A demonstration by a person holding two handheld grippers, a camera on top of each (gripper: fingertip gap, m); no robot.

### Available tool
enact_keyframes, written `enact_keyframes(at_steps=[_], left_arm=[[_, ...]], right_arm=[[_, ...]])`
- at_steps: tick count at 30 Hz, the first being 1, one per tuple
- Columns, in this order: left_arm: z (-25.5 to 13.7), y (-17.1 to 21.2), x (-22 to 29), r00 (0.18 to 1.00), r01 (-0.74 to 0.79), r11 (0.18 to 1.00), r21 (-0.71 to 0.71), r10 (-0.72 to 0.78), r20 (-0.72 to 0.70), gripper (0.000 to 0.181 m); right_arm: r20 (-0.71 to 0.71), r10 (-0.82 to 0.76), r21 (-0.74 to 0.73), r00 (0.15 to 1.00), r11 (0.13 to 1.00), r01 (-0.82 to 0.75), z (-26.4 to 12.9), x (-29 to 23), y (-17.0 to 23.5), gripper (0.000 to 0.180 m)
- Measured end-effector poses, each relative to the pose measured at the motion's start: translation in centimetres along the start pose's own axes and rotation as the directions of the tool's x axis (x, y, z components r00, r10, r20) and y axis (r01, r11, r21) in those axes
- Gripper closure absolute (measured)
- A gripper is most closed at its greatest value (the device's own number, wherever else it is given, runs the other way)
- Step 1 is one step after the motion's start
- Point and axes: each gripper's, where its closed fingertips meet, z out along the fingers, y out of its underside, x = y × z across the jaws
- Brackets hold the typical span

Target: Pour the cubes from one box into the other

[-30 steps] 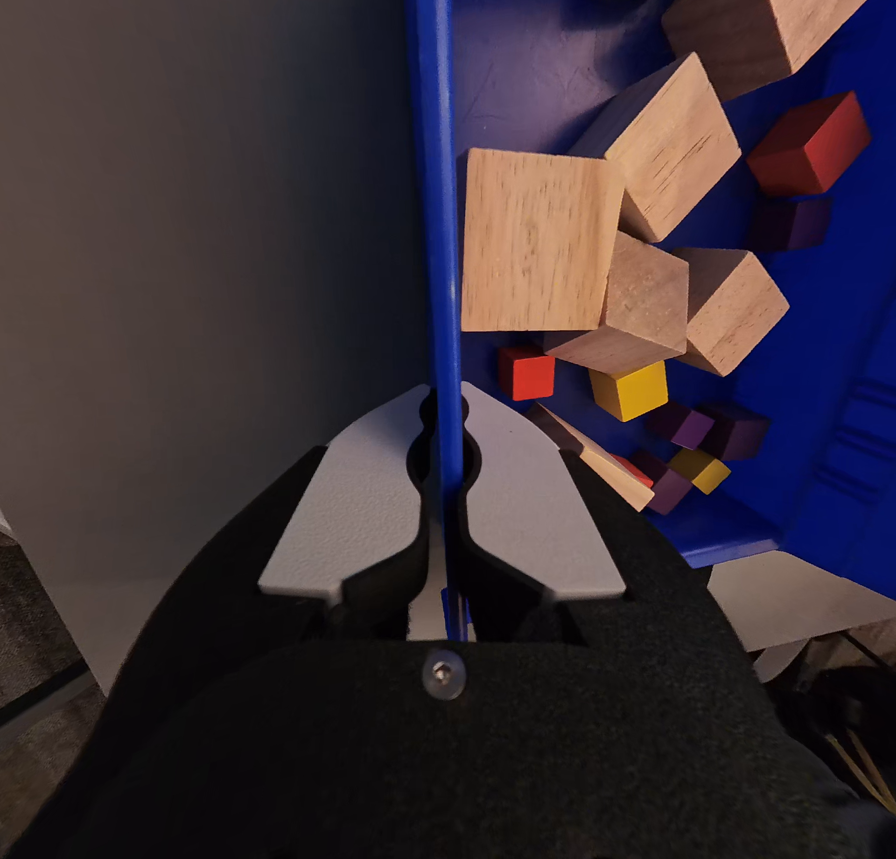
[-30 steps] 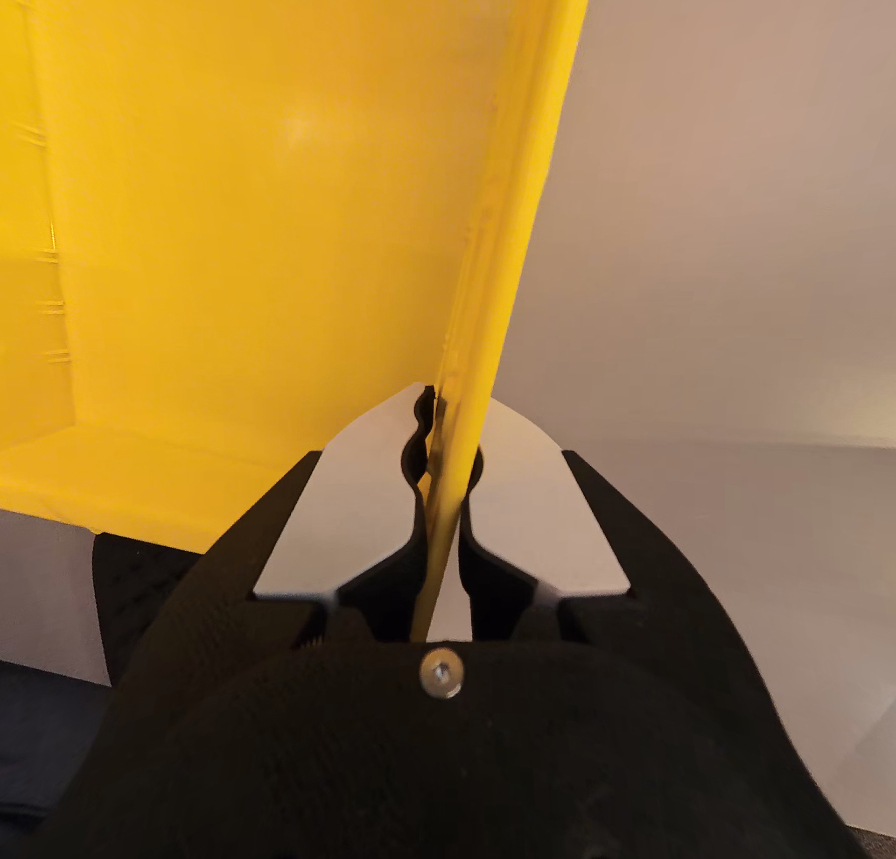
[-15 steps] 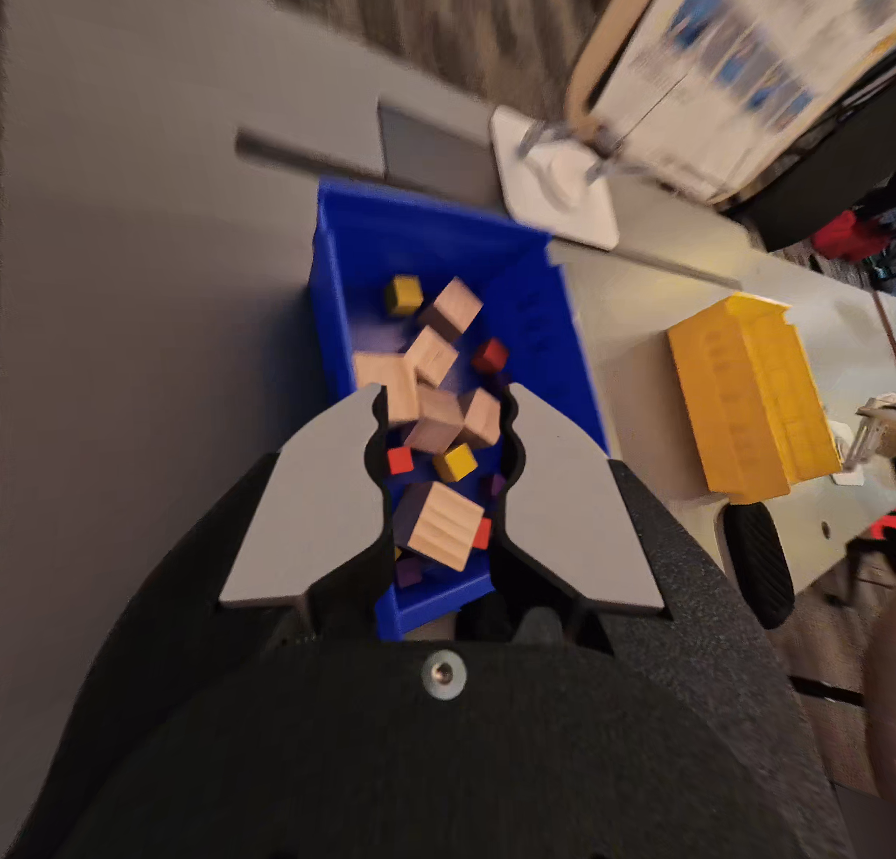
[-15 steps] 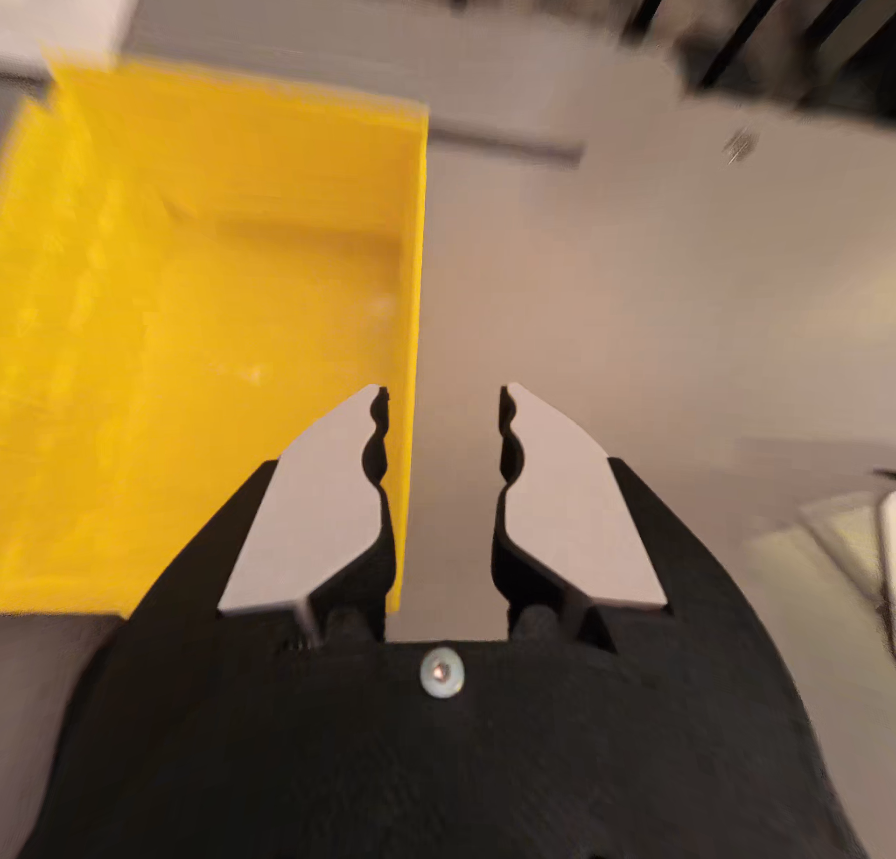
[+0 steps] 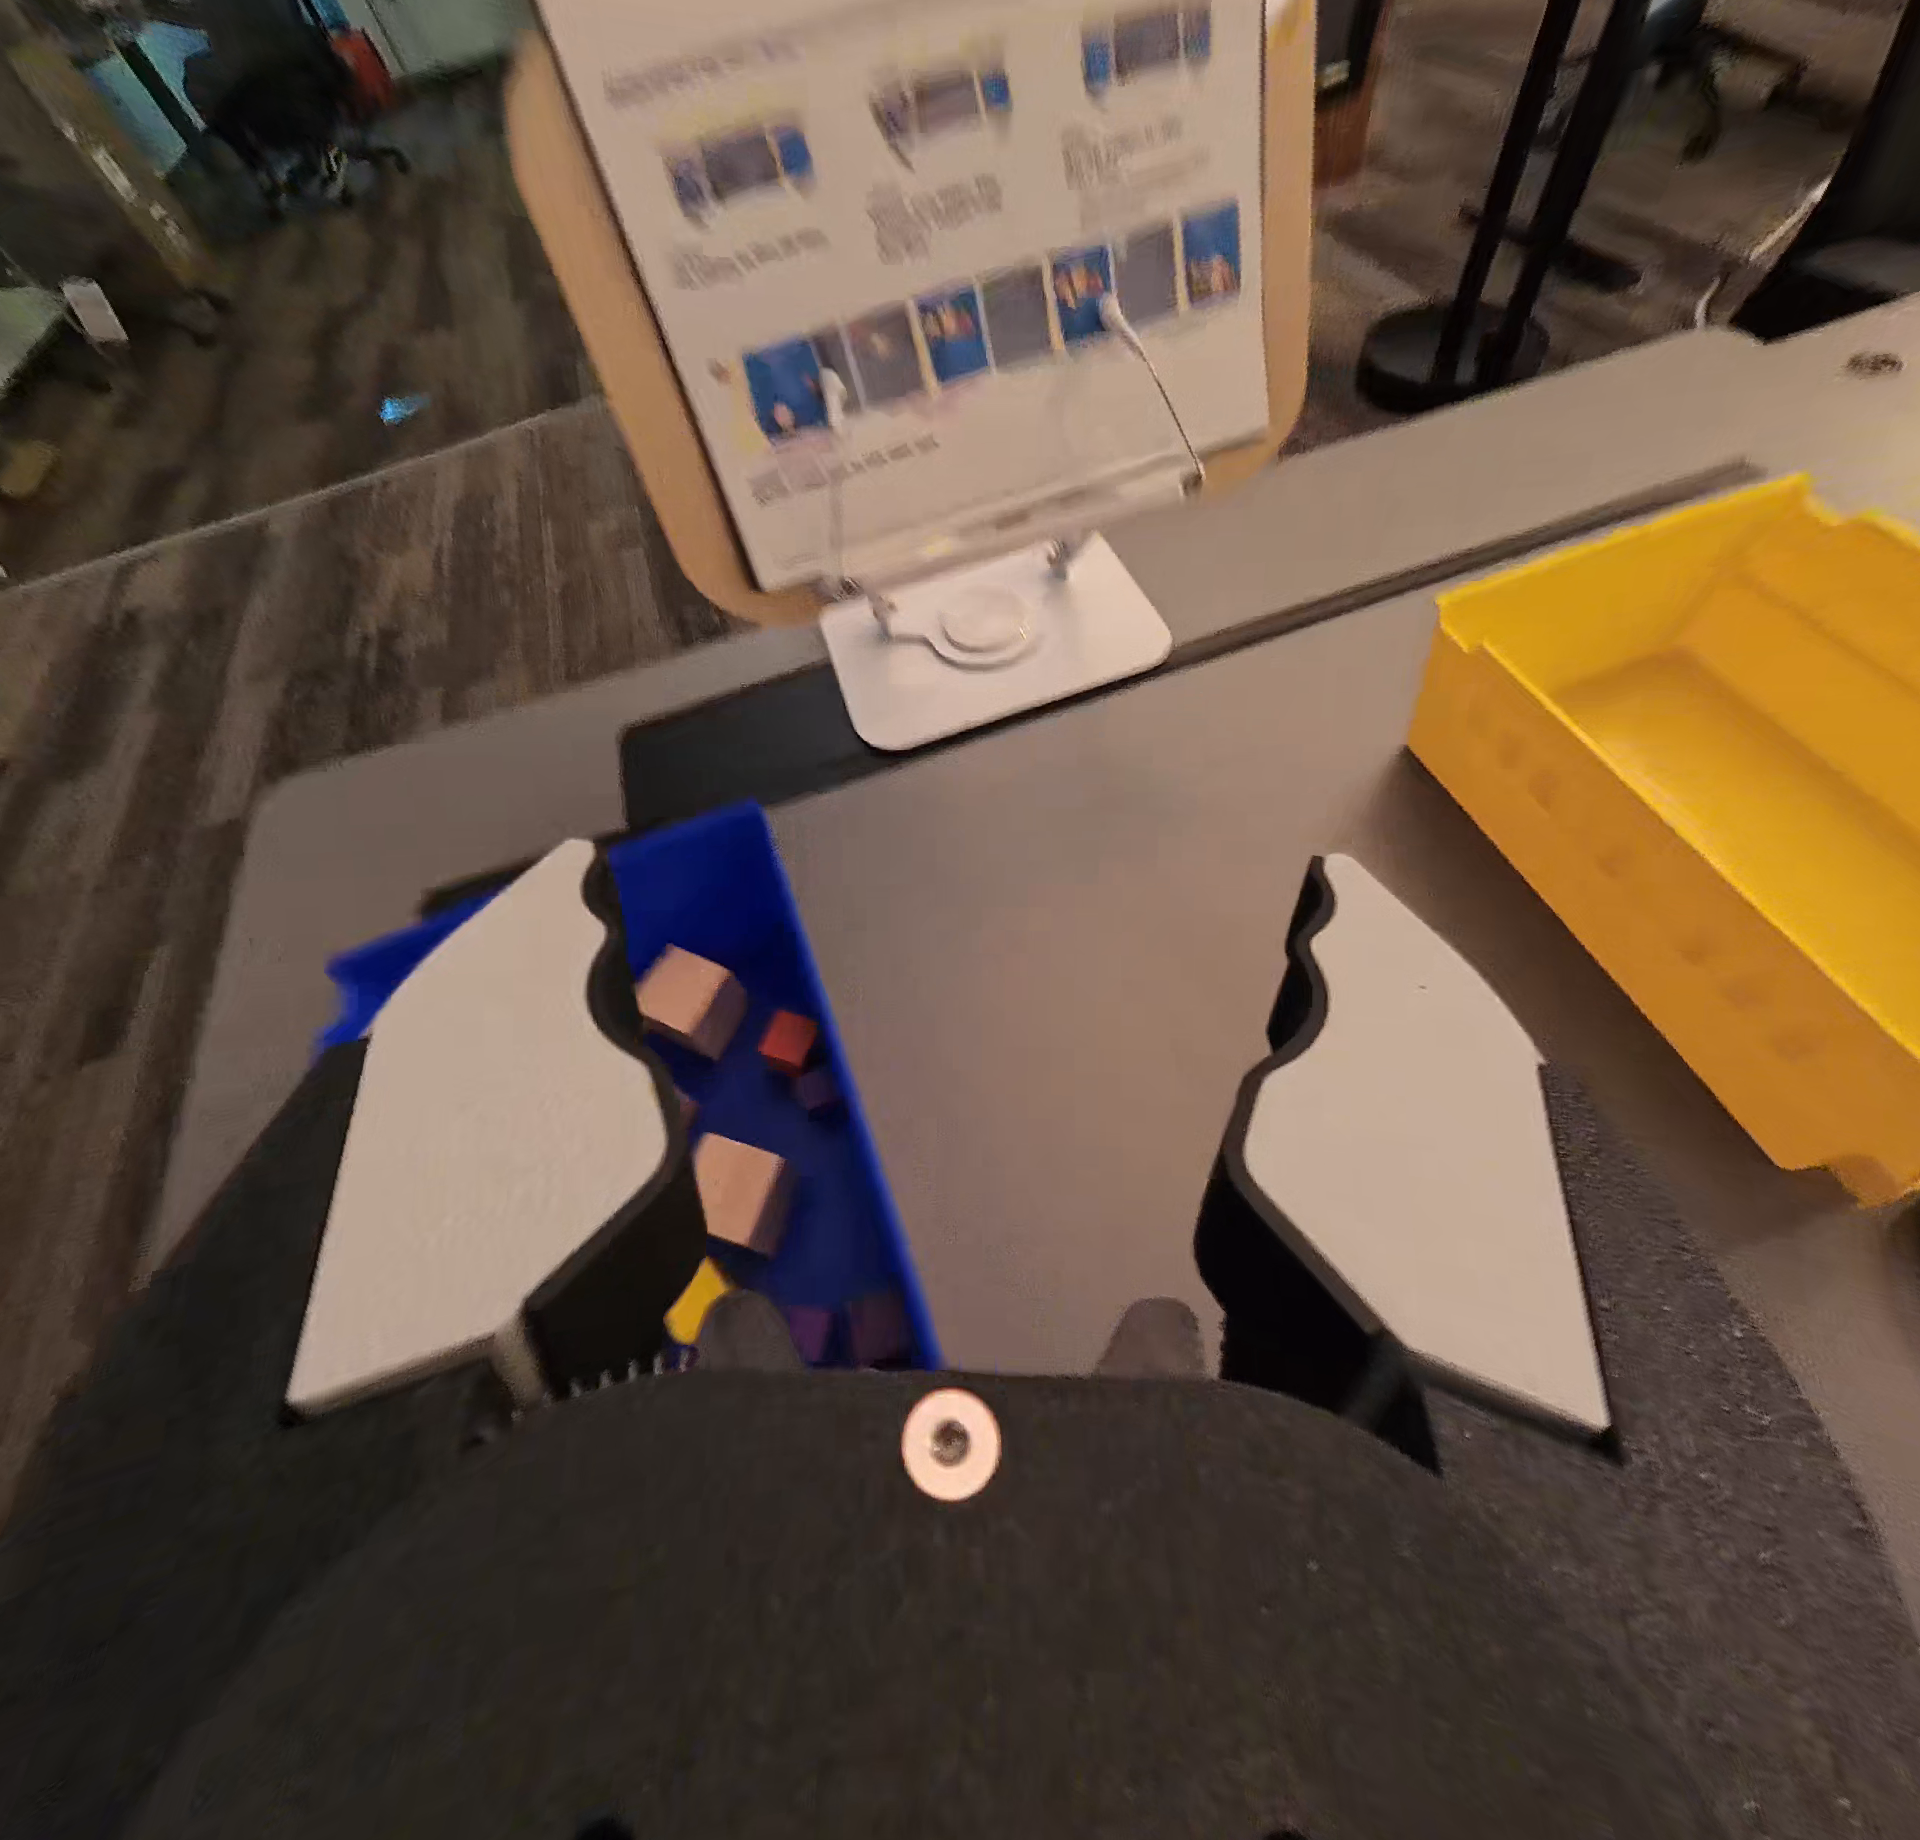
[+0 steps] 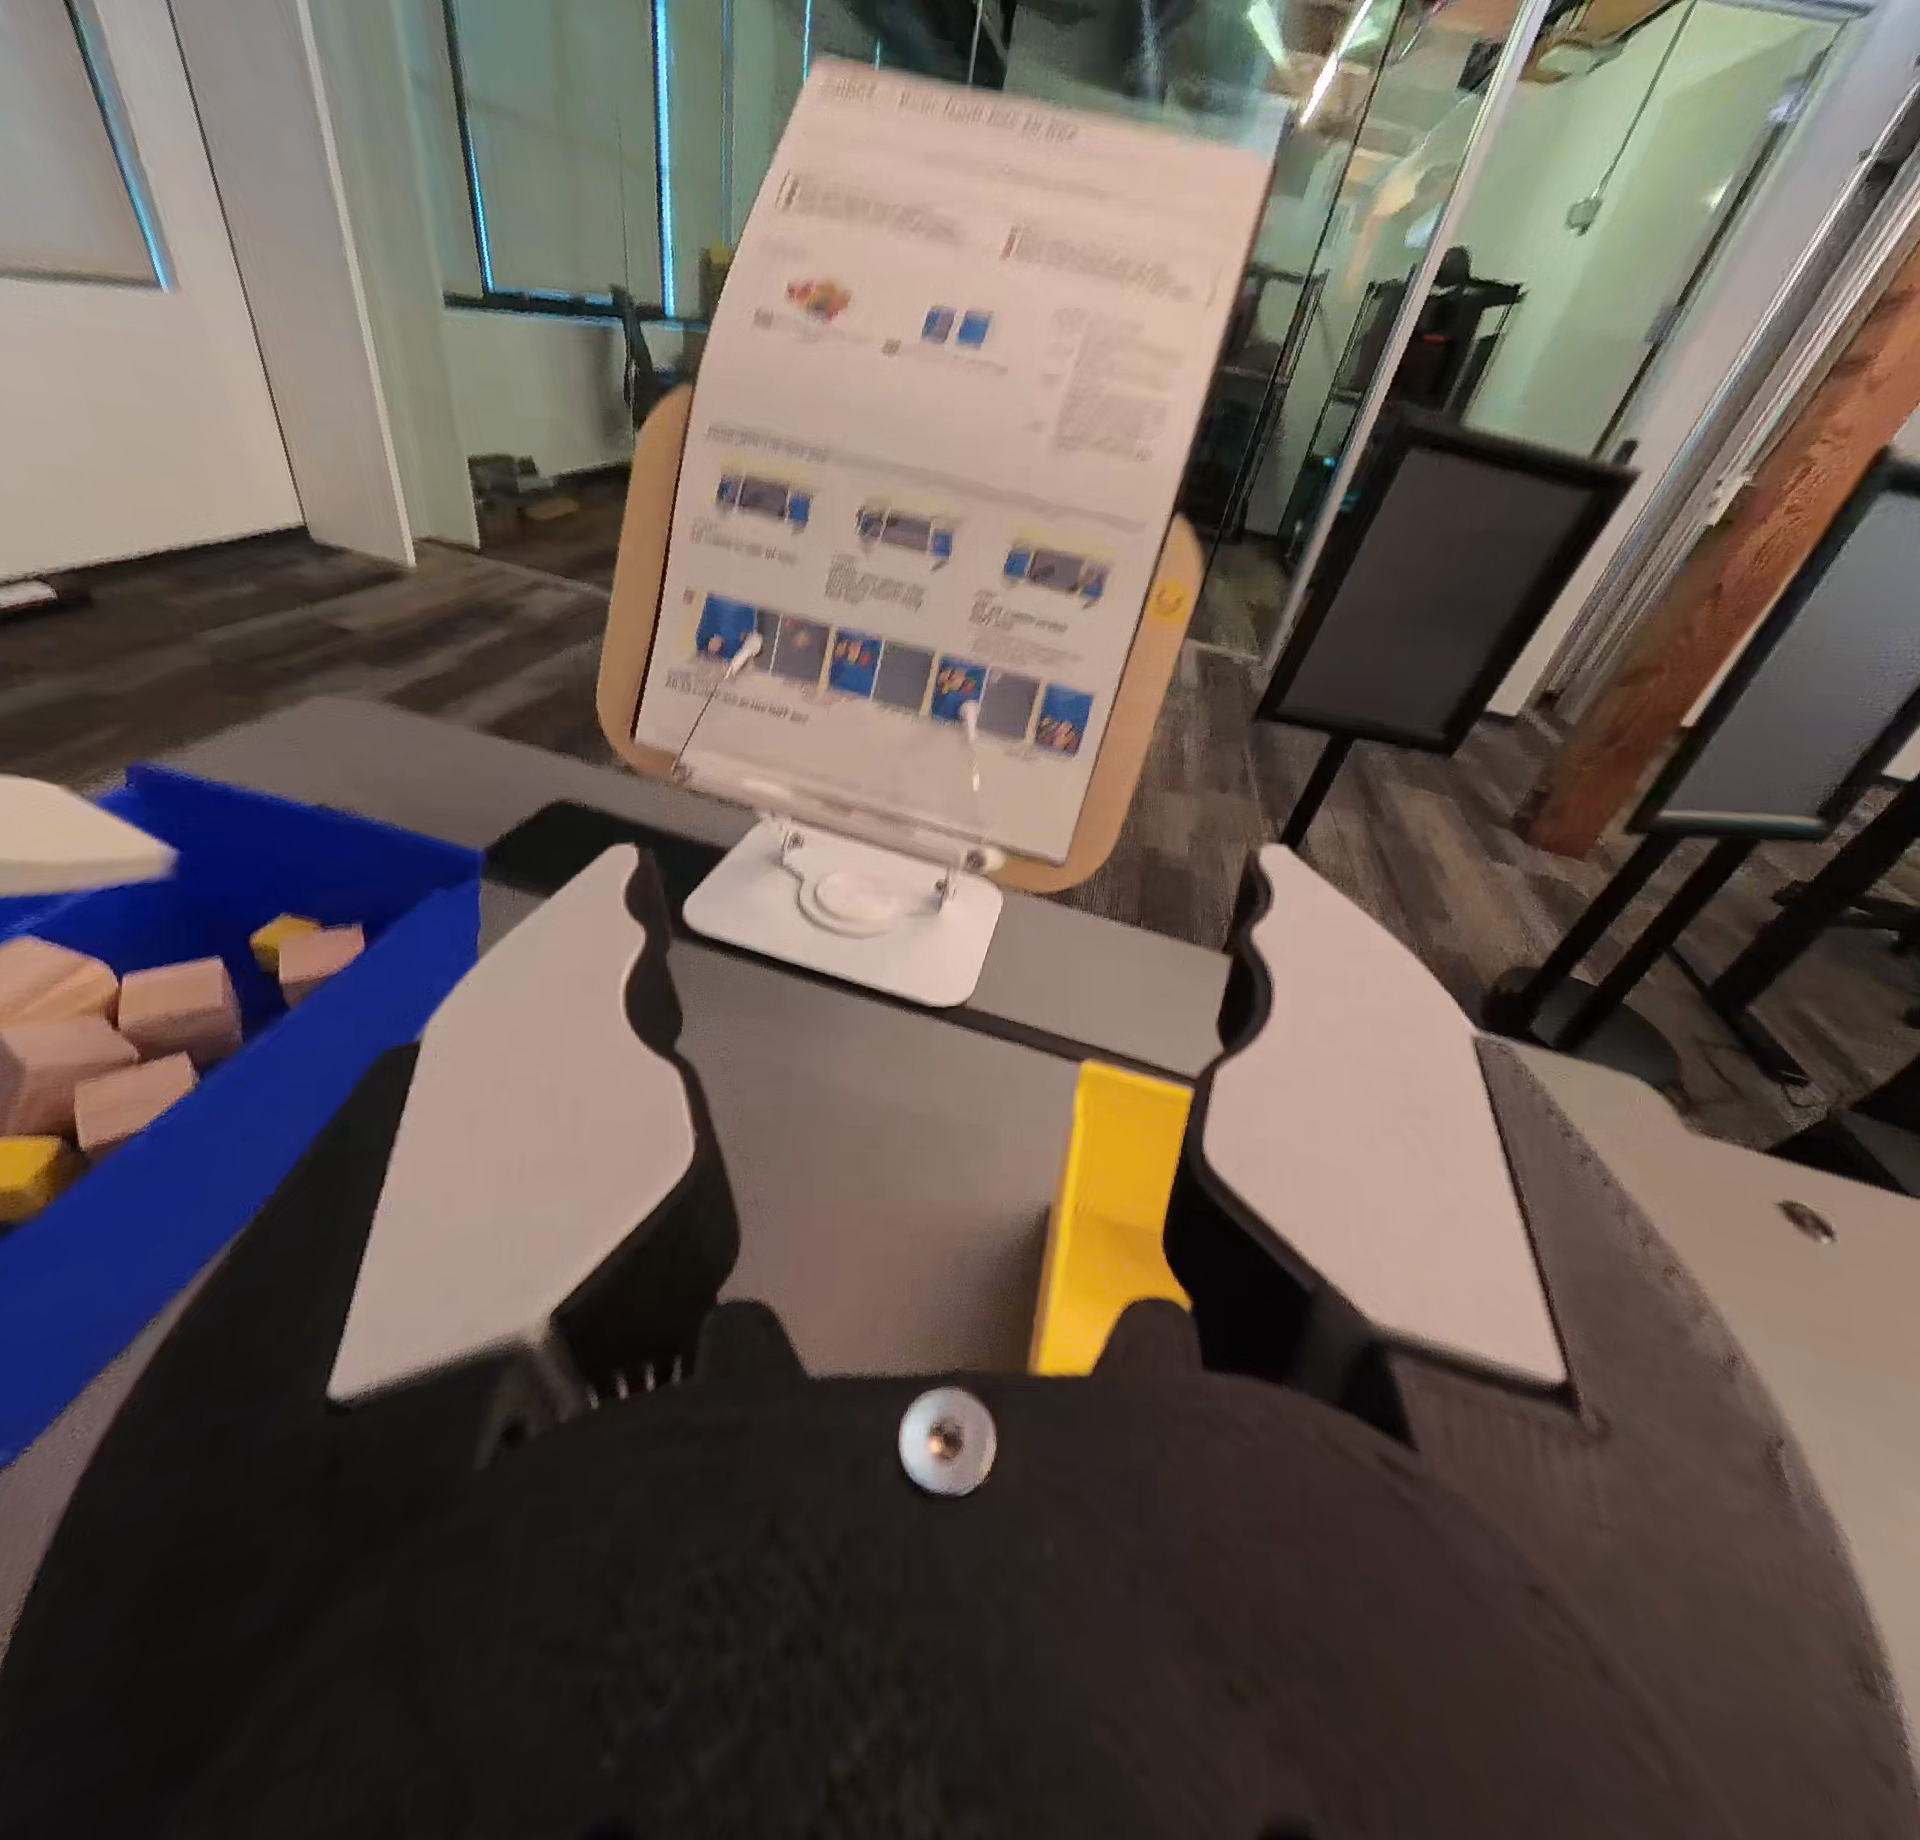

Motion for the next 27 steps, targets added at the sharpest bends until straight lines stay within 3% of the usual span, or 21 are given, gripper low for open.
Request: enact_keyframes(at_steps=[5, 14, 19, 27], left_arm=[[4.7, 7.2, 5.2, 0.995, 0.093, 0.987, -0.135, -0.099, -0.035, 0.055], [10.6, 19.8, 5.6, 0.986, 0.139, 0.952, -0.274, -0.107, 0.128, 0.049], [11.9, 22.9, 6.0, 0.979, 0.181, 0.924, -0.338, -0.135, 0.156, 0.041], [12.9, 25.0, 6.5, 0.968, 0.235, 0.888, -0.395, -0.177, 0.179, 0.035]], right_arm=[[0.041, 0.055, -0.142, 0.998, 0.989, -0.049, 1.9, -3.8, 8.5, 0.075], [0.017, 0.087, -0.422, 0.996, 0.904, -0.072, 3.3, -7.4, 22.6, 0.075], [-0.052, 0.142, -0.487, 0.989, 0.860, -0.149, 3.7, -8.1, 26.4, 0.071], [-0.125, 0.144, -0.566, 0.982, 0.802, -0.190, 3.9, -8.8, 29.8, 0.067]])
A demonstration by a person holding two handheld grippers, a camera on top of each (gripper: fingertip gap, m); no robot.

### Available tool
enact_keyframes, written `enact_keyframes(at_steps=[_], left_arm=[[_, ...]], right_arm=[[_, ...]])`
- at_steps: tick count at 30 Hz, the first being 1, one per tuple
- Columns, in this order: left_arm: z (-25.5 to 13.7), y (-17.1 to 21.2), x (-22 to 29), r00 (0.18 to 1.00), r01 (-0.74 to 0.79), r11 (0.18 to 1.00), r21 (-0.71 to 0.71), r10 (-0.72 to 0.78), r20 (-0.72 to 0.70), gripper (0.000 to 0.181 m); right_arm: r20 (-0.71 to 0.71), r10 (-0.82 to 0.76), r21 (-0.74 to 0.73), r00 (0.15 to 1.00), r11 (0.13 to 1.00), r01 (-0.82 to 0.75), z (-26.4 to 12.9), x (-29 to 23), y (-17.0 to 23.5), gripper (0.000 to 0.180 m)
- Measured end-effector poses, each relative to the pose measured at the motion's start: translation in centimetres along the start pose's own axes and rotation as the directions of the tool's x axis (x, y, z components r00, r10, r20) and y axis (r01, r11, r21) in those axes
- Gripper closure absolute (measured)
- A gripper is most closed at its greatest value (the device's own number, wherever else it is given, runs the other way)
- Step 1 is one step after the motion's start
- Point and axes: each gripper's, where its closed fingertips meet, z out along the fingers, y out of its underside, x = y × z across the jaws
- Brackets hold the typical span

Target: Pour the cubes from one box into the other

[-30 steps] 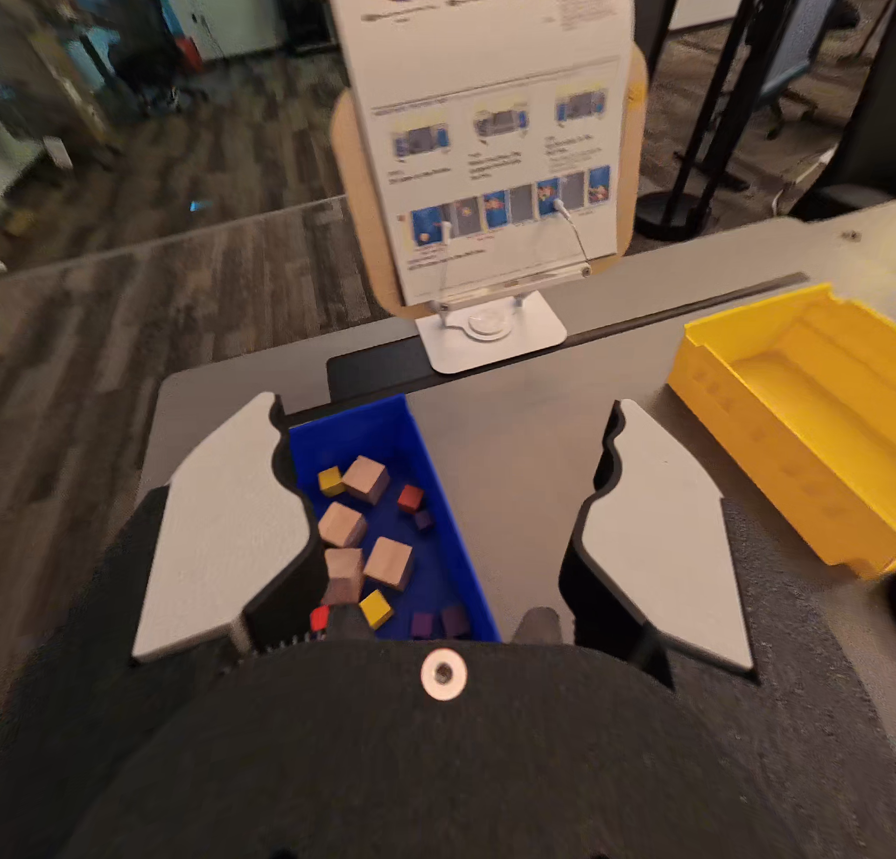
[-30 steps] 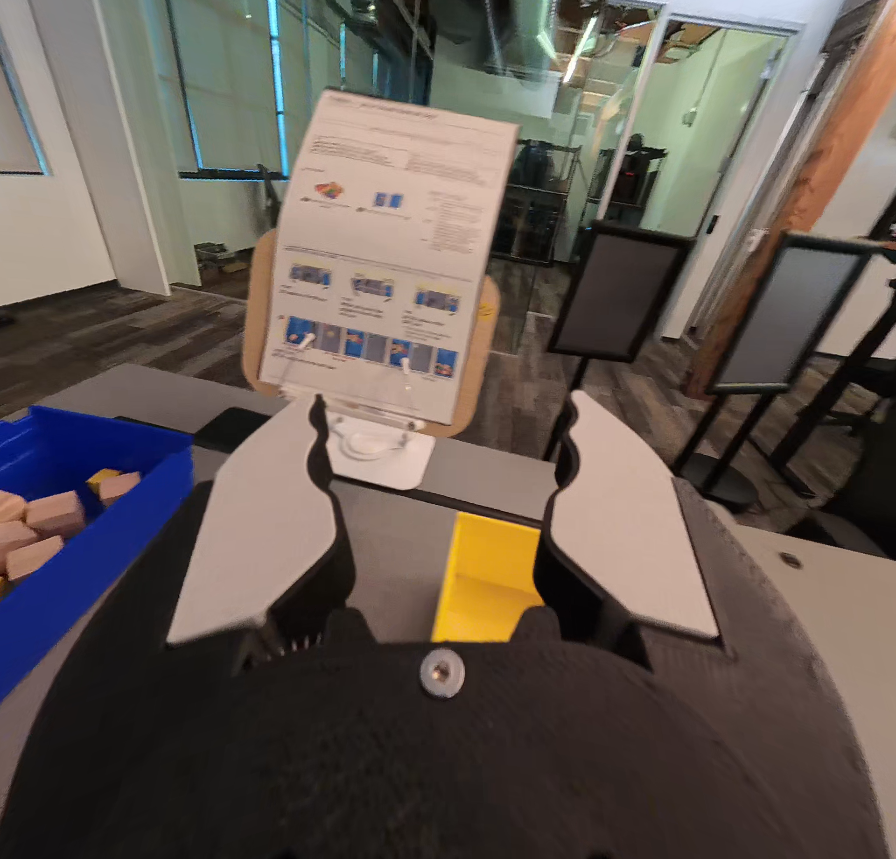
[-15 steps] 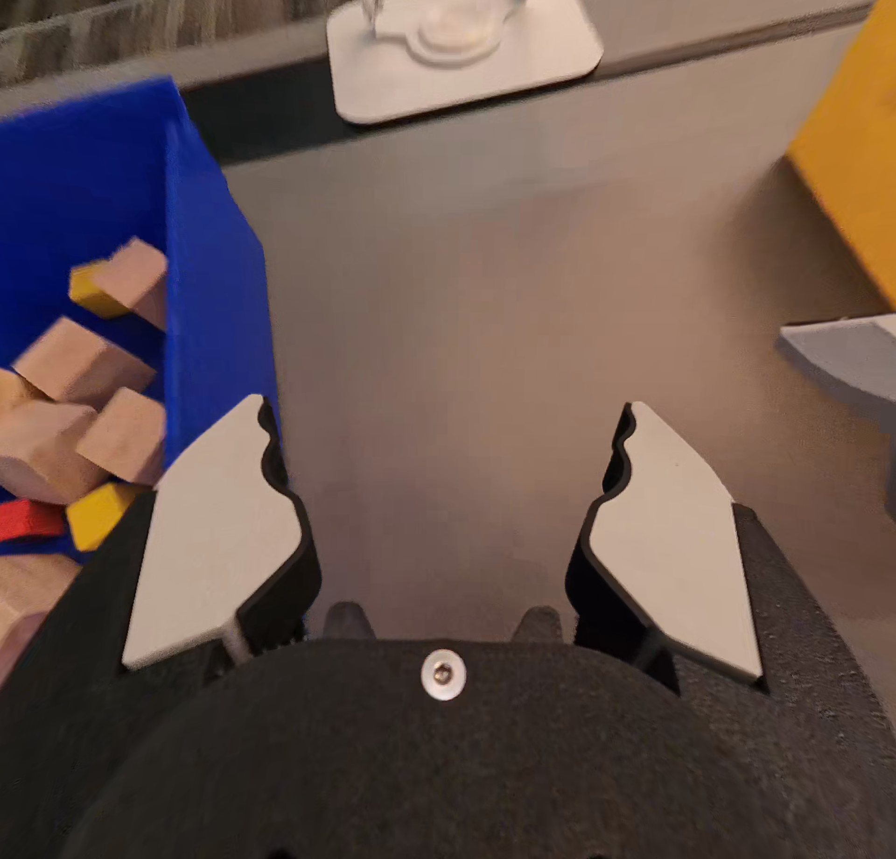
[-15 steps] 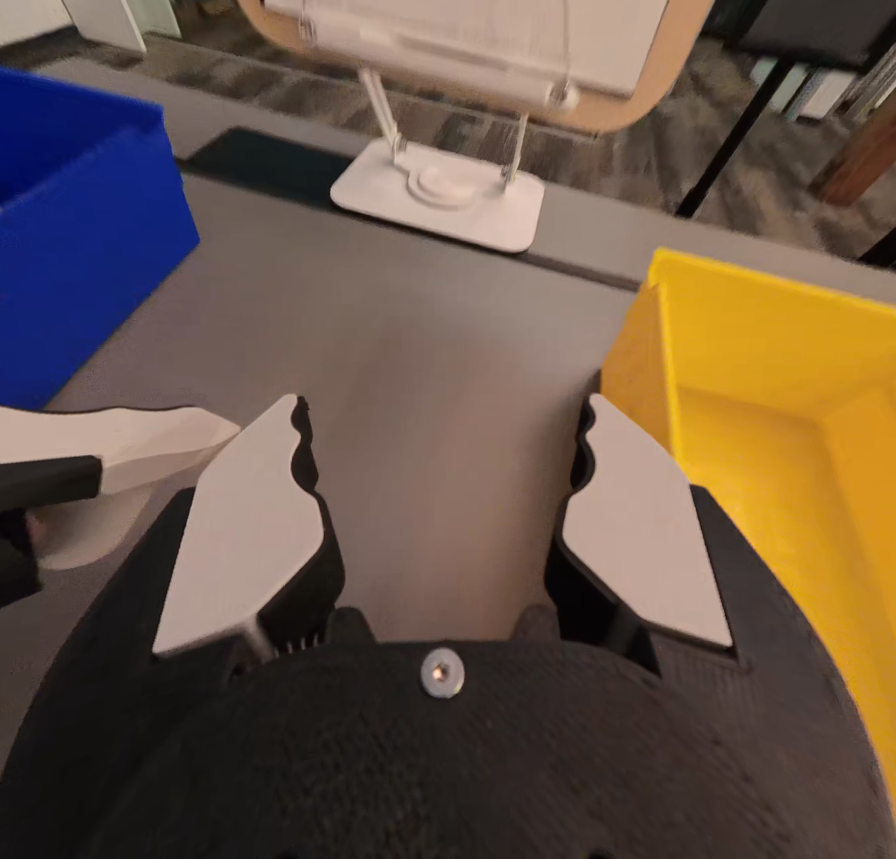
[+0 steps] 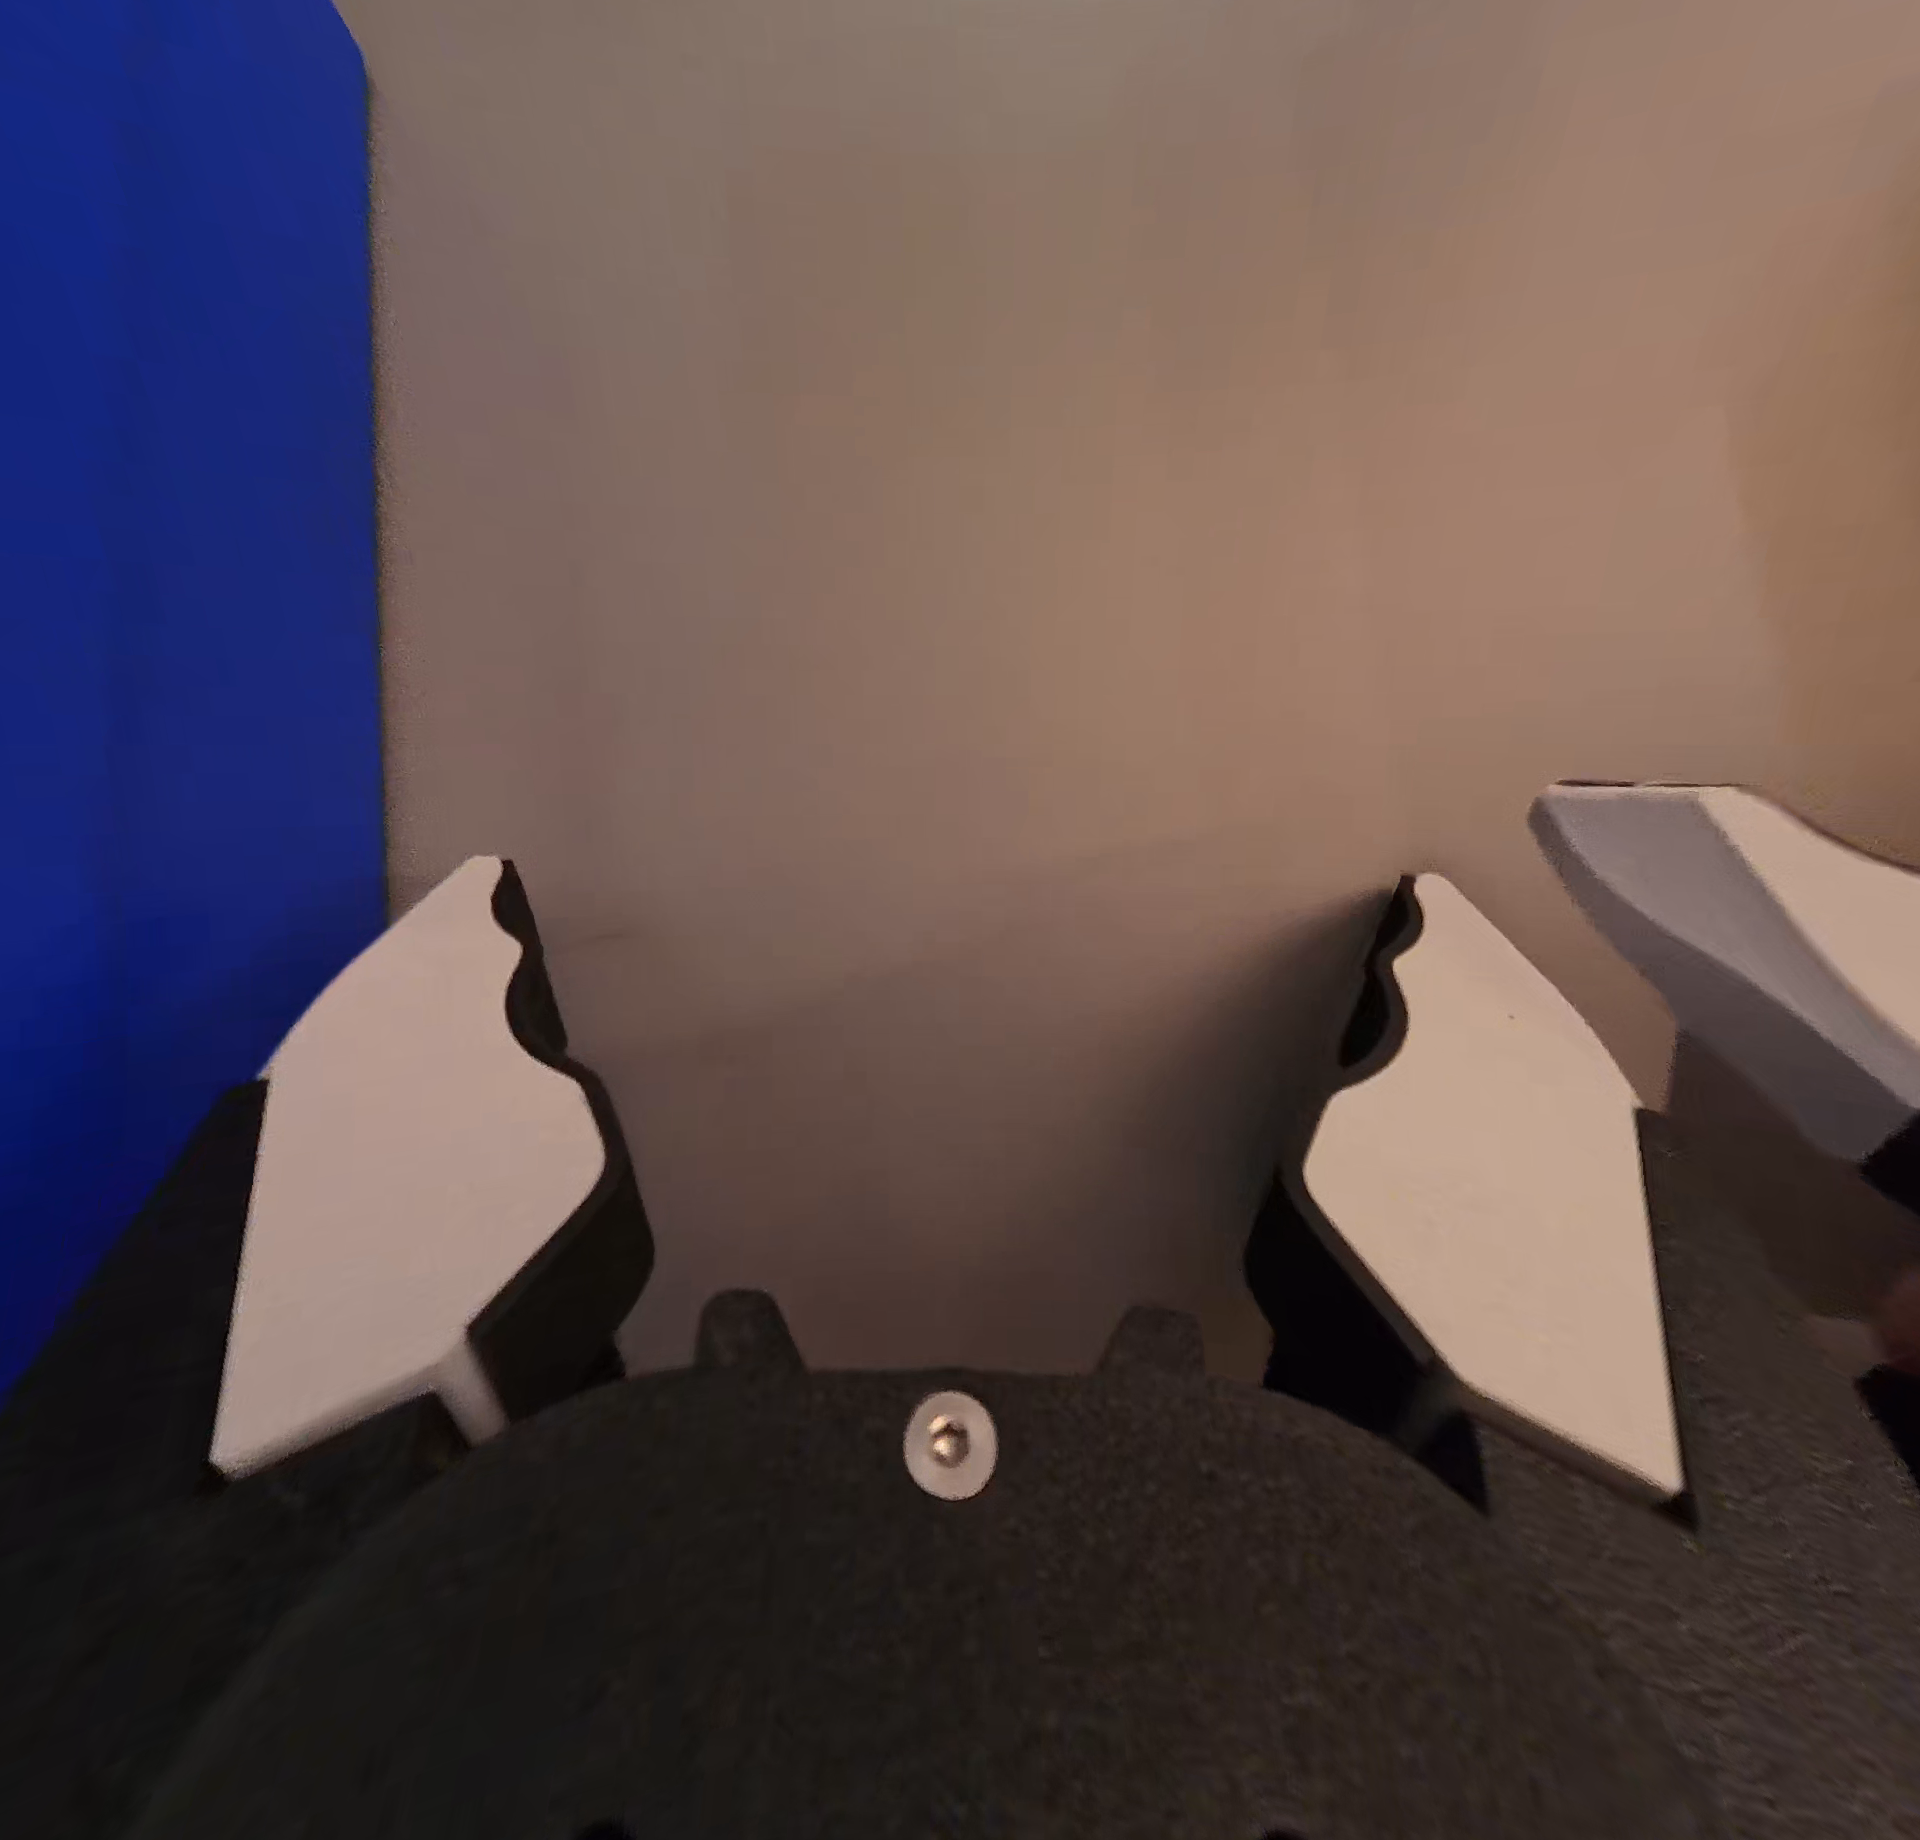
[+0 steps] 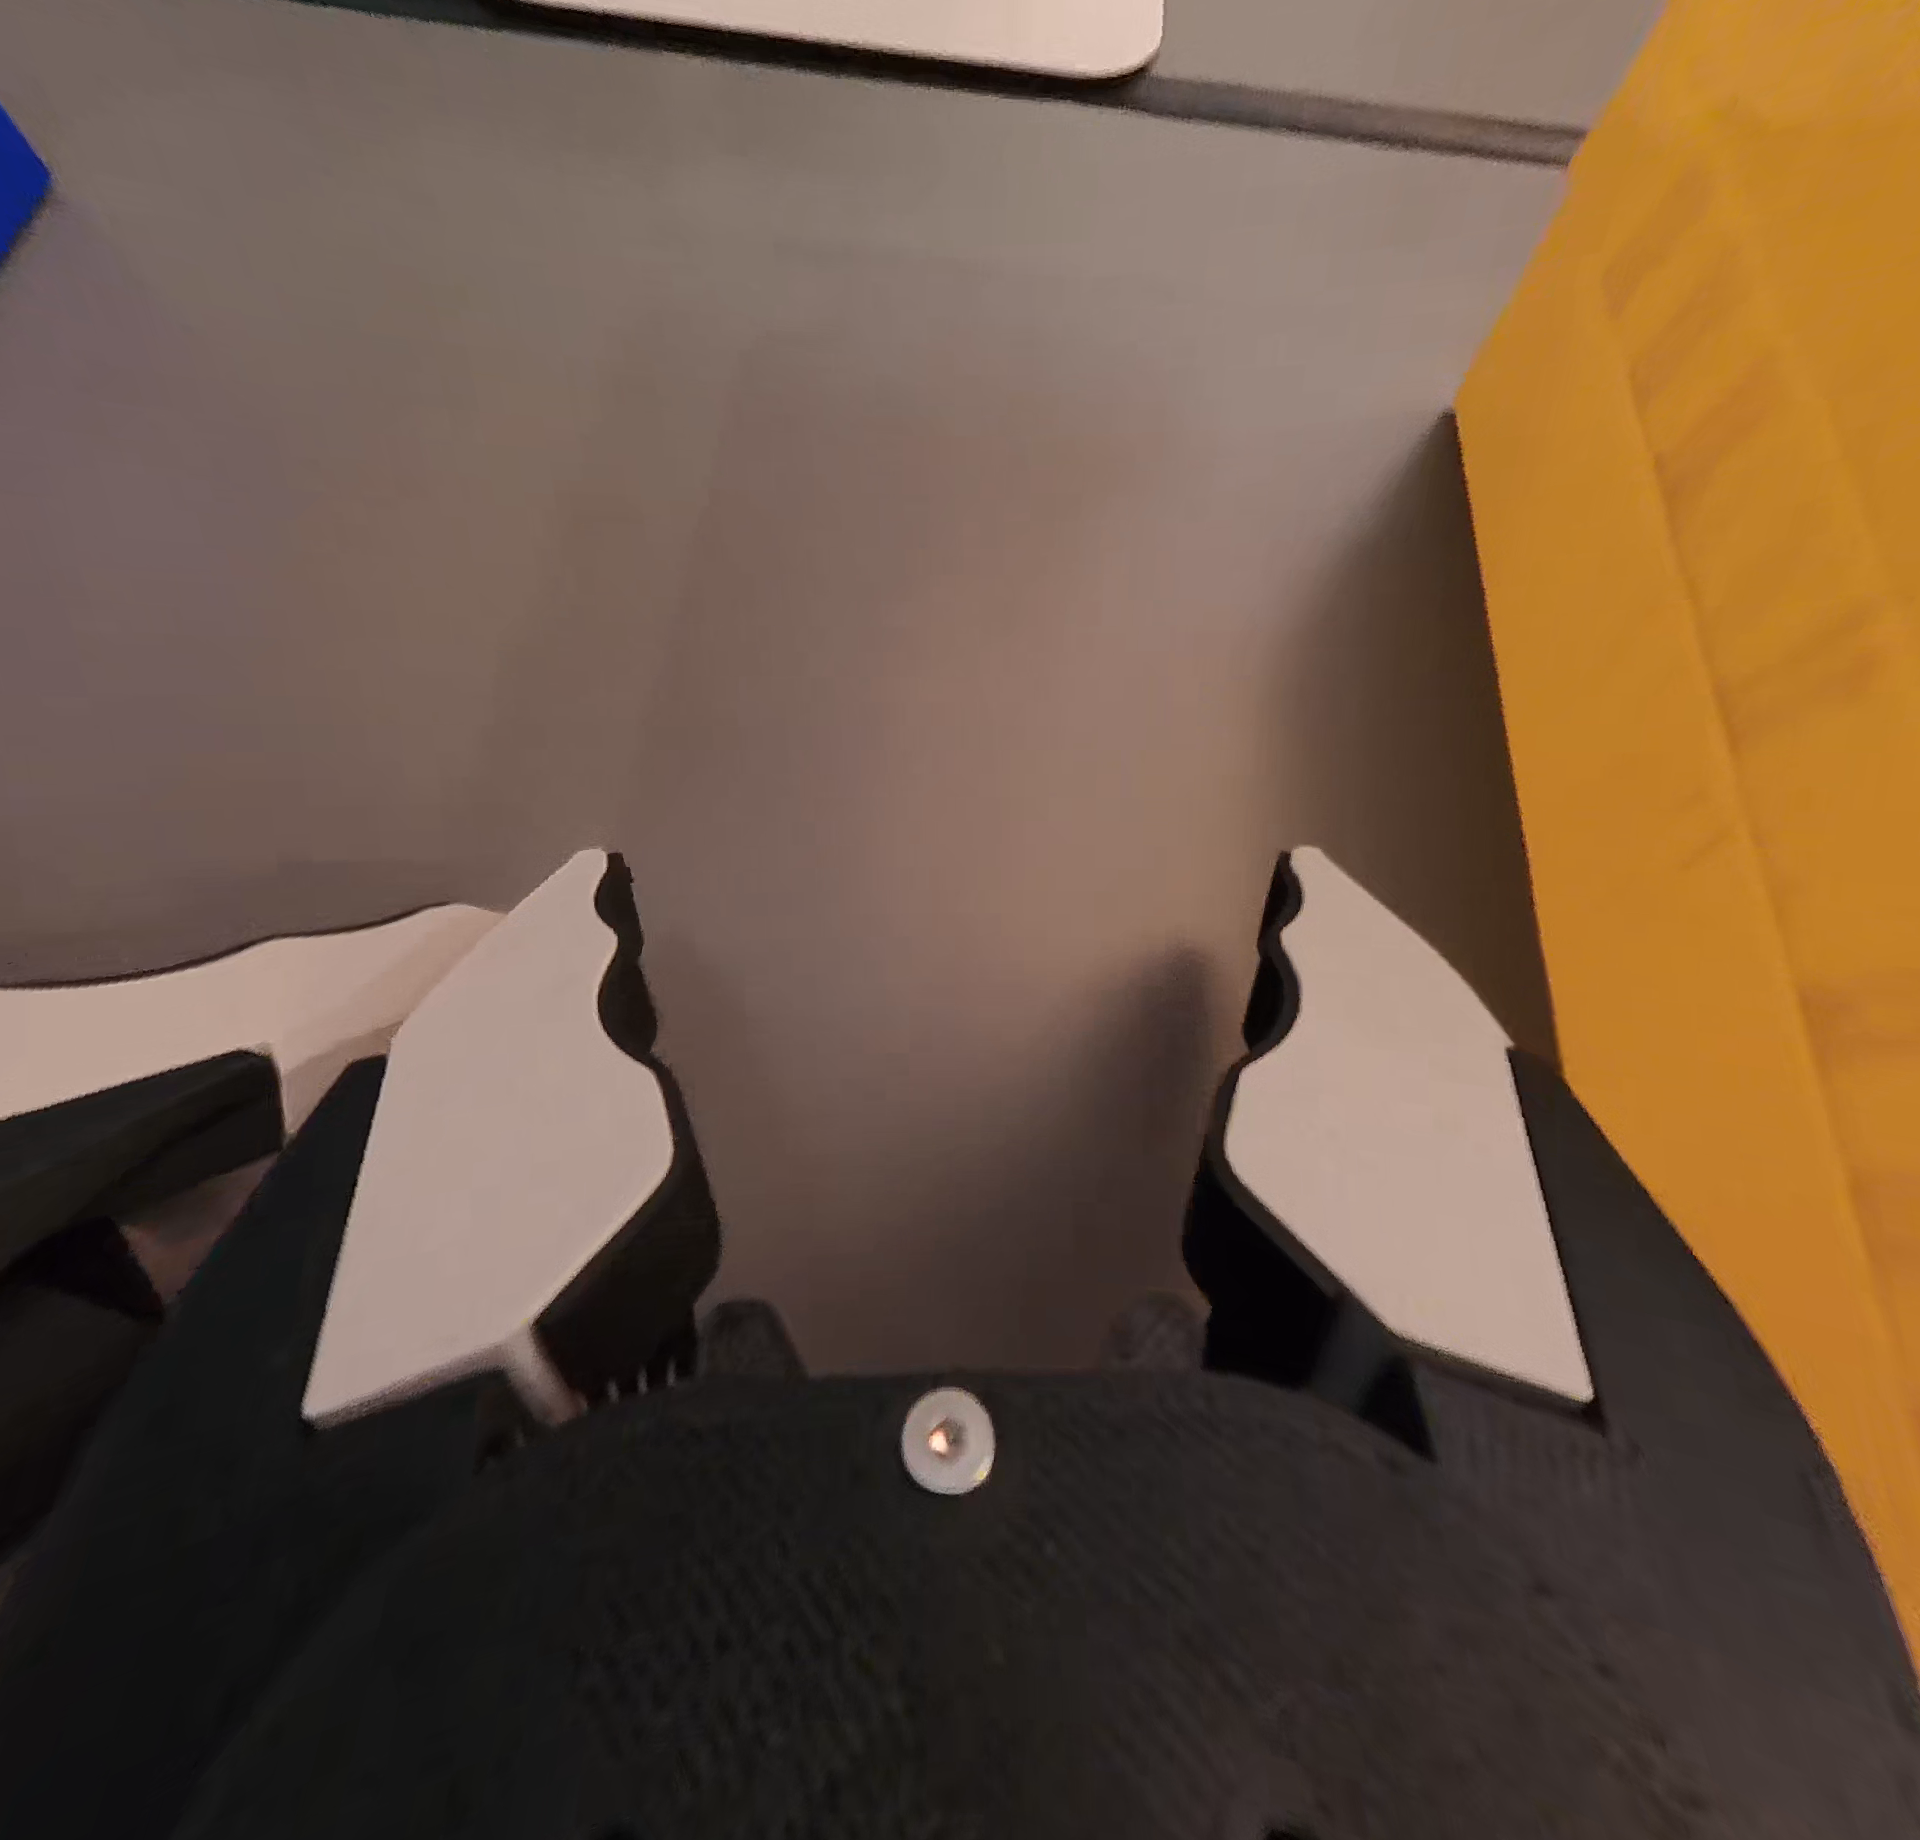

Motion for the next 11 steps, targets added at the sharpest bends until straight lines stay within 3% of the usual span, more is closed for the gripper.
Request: enact_keyframes(at_steps=[11], left_arm=[[0.3, 0.2, 0.3, 0.999, 0.045, 0.999, -0.003, -0.045, -0.027, 0.035]], right_arm=[[0.005, 0.052, -0.161, 0.999, 0.986, -0.050, 1.5, 0.2, 1.8, 0.052]])
